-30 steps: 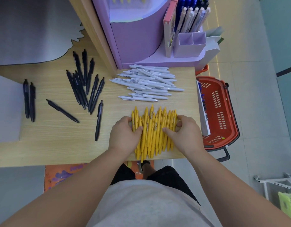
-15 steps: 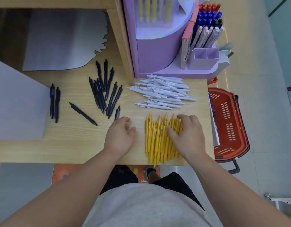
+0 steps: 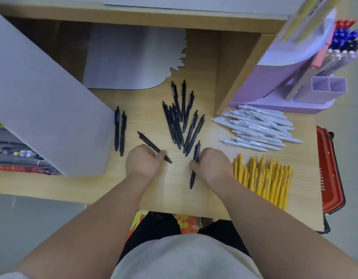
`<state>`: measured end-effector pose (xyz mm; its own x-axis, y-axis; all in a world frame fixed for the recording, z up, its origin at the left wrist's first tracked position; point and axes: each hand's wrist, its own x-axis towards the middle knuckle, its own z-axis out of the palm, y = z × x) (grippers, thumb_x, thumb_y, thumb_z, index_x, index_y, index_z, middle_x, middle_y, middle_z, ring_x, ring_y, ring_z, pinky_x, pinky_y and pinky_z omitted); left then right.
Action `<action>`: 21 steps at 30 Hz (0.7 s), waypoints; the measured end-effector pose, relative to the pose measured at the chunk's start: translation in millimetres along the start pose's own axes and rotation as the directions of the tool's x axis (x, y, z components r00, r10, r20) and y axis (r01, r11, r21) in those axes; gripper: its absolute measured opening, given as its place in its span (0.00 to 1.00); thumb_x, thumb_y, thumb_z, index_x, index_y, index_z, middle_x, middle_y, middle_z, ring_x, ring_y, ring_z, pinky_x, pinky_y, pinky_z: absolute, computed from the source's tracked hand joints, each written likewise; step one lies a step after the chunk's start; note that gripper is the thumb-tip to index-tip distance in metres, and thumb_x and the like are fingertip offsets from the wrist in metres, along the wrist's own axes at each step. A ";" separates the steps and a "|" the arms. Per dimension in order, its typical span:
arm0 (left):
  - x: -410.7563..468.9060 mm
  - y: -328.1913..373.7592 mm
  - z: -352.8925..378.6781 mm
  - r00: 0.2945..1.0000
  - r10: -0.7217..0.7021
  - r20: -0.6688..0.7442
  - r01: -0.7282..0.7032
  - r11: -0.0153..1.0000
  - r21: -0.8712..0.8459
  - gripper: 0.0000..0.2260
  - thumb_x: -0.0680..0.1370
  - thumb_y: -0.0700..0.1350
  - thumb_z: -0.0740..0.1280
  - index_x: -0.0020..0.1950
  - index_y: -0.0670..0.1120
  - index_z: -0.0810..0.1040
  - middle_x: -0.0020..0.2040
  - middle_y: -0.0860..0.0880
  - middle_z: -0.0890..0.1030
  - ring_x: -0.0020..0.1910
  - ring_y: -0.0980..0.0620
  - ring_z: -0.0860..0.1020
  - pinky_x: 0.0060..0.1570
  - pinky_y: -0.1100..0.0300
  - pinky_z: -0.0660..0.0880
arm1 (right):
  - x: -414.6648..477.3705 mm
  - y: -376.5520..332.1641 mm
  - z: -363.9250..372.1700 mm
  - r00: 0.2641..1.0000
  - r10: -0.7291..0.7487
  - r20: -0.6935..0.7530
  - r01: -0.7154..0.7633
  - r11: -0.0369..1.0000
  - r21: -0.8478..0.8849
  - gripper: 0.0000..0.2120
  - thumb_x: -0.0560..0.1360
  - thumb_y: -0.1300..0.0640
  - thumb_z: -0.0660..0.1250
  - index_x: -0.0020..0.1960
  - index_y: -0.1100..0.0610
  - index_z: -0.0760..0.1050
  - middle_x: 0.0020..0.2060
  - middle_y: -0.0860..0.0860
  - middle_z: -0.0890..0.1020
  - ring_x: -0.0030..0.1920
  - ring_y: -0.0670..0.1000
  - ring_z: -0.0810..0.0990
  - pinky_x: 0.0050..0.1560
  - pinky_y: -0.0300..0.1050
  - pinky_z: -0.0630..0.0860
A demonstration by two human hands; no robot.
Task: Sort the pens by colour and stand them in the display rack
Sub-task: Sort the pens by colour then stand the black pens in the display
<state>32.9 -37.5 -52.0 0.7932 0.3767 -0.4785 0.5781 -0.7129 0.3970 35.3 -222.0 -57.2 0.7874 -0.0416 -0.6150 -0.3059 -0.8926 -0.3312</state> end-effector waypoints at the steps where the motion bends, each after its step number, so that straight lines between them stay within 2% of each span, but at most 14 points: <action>1: 5.9 3.0 -1.5 1.000 0.010 0.020 -0.010 1.000 -0.002 0.16 0.75 0.53 0.71 0.37 0.40 0.80 0.33 0.45 0.81 0.33 0.48 0.79 0.35 0.55 0.77 | 3.1 -2.1 0.1 0.999 0.032 -0.016 -0.031 0.999 0.017 0.13 0.73 0.46 0.66 0.38 0.55 0.73 0.32 0.50 0.76 0.35 0.52 0.76 0.28 0.42 0.66; 3: 18.4 6.9 -6.7 0.999 0.021 0.038 -0.019 0.999 -0.046 0.10 0.75 0.47 0.70 0.39 0.41 0.79 0.35 0.46 0.81 0.34 0.48 0.80 0.35 0.53 0.79 | 8.8 -4.7 -3.6 0.991 0.102 -0.086 -0.094 0.992 0.088 0.12 0.72 0.48 0.66 0.36 0.56 0.74 0.31 0.51 0.77 0.33 0.52 0.76 0.28 0.42 0.65; 5: 30.9 6.5 -16.1 0.999 0.037 -0.010 -0.038 0.995 -0.087 0.09 0.74 0.45 0.69 0.41 0.39 0.80 0.37 0.45 0.83 0.37 0.46 0.81 0.38 0.50 0.81 | 15.2 -8.4 -10.7 0.970 0.163 -0.182 -0.133 0.977 0.168 0.11 0.71 0.49 0.66 0.37 0.56 0.76 0.31 0.51 0.78 0.33 0.53 0.77 0.29 0.41 0.66; 7: 44.6 -0.5 -27.2 0.995 0.062 -0.083 -0.069 0.995 -0.076 0.08 0.75 0.45 0.68 0.42 0.40 0.80 0.36 0.46 0.82 0.36 0.47 0.79 0.37 0.53 0.80 | 24.1 -15.9 -16.9 0.946 0.198 -0.258 -0.137 0.961 0.238 0.09 0.73 0.51 0.65 0.40 0.56 0.77 0.33 0.51 0.79 0.34 0.53 0.76 0.31 0.42 0.68; 10: 61.6 -18.7 -38.6 0.979 0.124 -0.161 -0.128 0.992 -0.019 0.07 0.76 0.46 0.67 0.42 0.43 0.77 0.37 0.48 0.80 0.38 0.47 0.79 0.36 0.58 0.75 | 41.6 -32.6 -16.9 0.927 0.184 -0.326 -0.100 0.961 0.258 0.09 0.75 0.54 0.64 0.39 0.58 0.76 0.32 0.53 0.78 0.36 0.56 0.78 0.33 0.42 0.69; 12: 64.9 -29.5 -39.4 0.962 0.187 -0.198 -0.183 0.982 0.042 0.05 0.75 0.44 0.67 0.46 0.43 0.77 0.42 0.45 0.79 0.43 0.44 0.78 0.40 0.55 0.75 | 51.3 -43.8 -13.7 0.929 0.162 -0.334 -0.084 0.968 0.234 0.10 0.76 0.52 0.63 0.43 0.58 0.76 0.34 0.54 0.79 0.38 0.57 0.78 0.34 0.43 0.68; 14: 61.1 -34.1 -36.0 0.953 0.238 -0.185 -0.207 0.963 0.174 0.11 0.73 0.46 0.67 0.53 0.43 0.77 0.53 0.41 0.76 0.54 0.40 0.74 0.52 0.49 0.75 | 57.3 -53.5 -12.5 0.930 0.143 -0.339 -0.075 0.976 0.205 0.14 0.78 0.46 0.63 0.47 0.58 0.75 0.39 0.55 0.80 0.40 0.57 0.78 0.36 0.43 0.68; 16: 54.0 -32.9 -31.4 0.951 0.263 -0.161 -0.213 0.937 0.276 0.19 0.73 0.50 0.67 0.61 0.44 0.75 0.65 0.41 0.71 0.63 0.38 0.68 0.63 0.46 0.69 | 60.1 -60.5 -12.8 0.935 0.104 -0.339 -0.055 0.987 0.153 0.19 0.76 0.41 0.65 0.52 0.59 0.75 0.46 0.55 0.78 0.40 0.55 0.76 0.37 0.43 0.68; 18: 47.9 -32.6 -26.8 0.962 0.217 -0.166 -0.176 0.957 0.232 0.24 0.74 0.51 0.67 0.68 0.46 0.70 0.75 0.41 0.64 0.70 0.38 0.63 0.70 0.45 0.63 | 61.0 -65.3 -12.2 0.949 0.069 -0.307 -0.035 0.993 0.113 0.25 0.73 0.39 0.69 0.58 0.58 0.75 0.54 0.55 0.75 0.40 0.53 0.74 0.39 0.44 0.70; 20: 45.8 -33.5 -24.4 0.982 0.110 -0.155 -0.090 0.988 0.127 0.28 0.76 0.51 0.66 0.74 0.45 0.65 0.78 0.40 0.57 0.74 0.38 0.58 0.74 0.46 0.58 | 61.2 -69.7 -10.9 0.962 0.052 -0.267 -0.028 0.995 0.095 0.29 0.70 0.40 0.73 0.61 0.58 0.73 0.59 0.54 0.72 0.43 0.53 0.76 0.41 0.44 0.71; 21: 46.1 -34.6 -23.6 0.985 0.076 -0.152 -0.062 0.993 0.097 0.29 0.77 0.50 0.65 0.76 0.44 0.63 0.78 0.40 0.57 0.75 0.38 0.58 0.74 0.46 0.57 | 61.1 -72.0 -10.0 0.967 0.045 -0.251 -0.021 0.995 0.096 0.30 0.68 0.41 0.75 0.62 0.57 0.72 0.59 0.54 0.71 0.44 0.53 0.77 0.41 0.44 0.72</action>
<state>54.0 18.5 -69.3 0.8547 0.4073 -0.3219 0.5068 -0.7887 0.3479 110.8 -164.7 -63.8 0.8821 -0.1929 -0.4297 -0.3724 -0.8441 -0.3857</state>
